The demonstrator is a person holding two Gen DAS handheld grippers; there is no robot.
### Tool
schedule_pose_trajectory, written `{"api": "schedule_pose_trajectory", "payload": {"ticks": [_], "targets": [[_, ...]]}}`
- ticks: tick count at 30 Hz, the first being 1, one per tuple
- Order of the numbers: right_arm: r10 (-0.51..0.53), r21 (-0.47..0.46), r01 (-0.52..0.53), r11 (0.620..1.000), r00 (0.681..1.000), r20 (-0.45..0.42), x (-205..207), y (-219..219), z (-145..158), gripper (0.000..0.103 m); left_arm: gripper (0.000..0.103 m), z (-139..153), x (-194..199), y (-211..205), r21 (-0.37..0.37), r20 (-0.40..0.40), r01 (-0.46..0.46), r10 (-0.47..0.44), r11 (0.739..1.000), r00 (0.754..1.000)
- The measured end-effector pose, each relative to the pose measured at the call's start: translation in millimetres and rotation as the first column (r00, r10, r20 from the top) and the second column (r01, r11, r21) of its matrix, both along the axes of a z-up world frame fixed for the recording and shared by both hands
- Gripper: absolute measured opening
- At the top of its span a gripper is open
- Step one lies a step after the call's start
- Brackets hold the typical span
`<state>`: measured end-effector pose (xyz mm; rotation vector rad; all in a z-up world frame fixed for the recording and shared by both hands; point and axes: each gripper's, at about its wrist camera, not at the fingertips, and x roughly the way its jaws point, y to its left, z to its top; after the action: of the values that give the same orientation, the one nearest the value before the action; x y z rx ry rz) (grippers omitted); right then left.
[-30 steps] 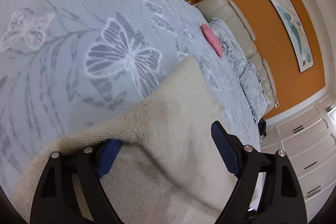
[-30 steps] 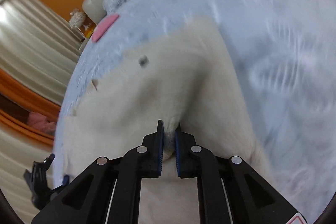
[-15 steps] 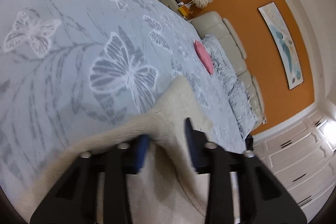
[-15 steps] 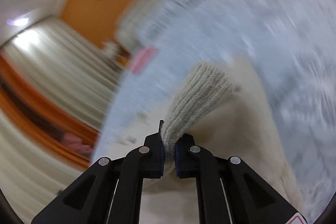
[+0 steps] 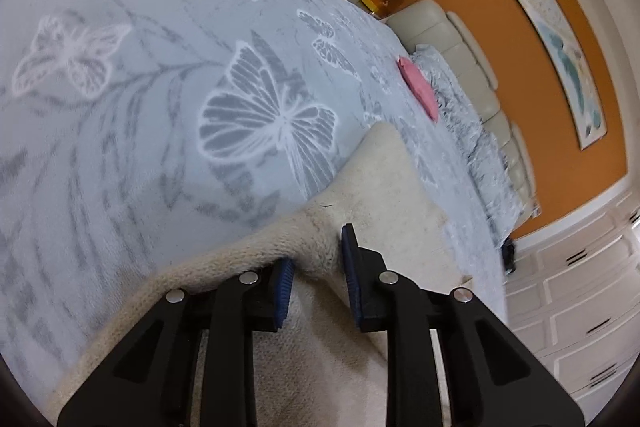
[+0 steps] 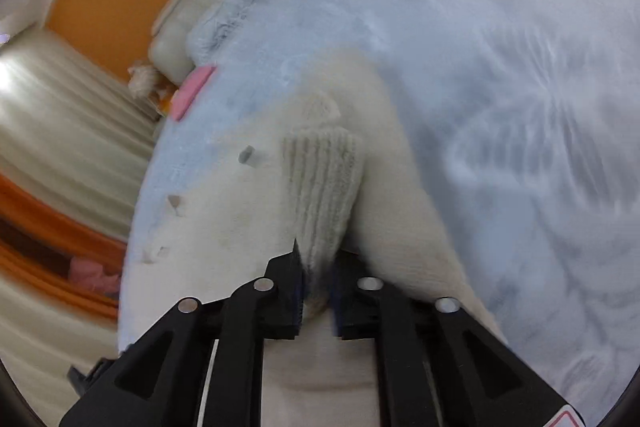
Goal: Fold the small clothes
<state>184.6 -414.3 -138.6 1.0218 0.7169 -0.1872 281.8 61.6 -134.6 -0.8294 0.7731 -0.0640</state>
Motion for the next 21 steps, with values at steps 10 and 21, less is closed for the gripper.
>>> {"api": "schedule_pose_trajectory", "payload": {"ticks": [10, 21], "targets": [[-0.054, 0.019, 0.053, 0.998, 0.994, 0.094, -18.9, -3.4, 20.0, 0.009, 0.047, 9.7, -0.7, -21.0, 0.085, -0.002, 0.054, -0.054, 0.995, 0.999], [-0.227, -0.302, 0.222, 0.927, 0.974, 0.022, -39.6, 9.8, 60.7, 0.022, 0.044, 8.7, 0.8, -26.4, 0.165, -0.033, 0.061, -0.056, 0.984, 0.998]]}}
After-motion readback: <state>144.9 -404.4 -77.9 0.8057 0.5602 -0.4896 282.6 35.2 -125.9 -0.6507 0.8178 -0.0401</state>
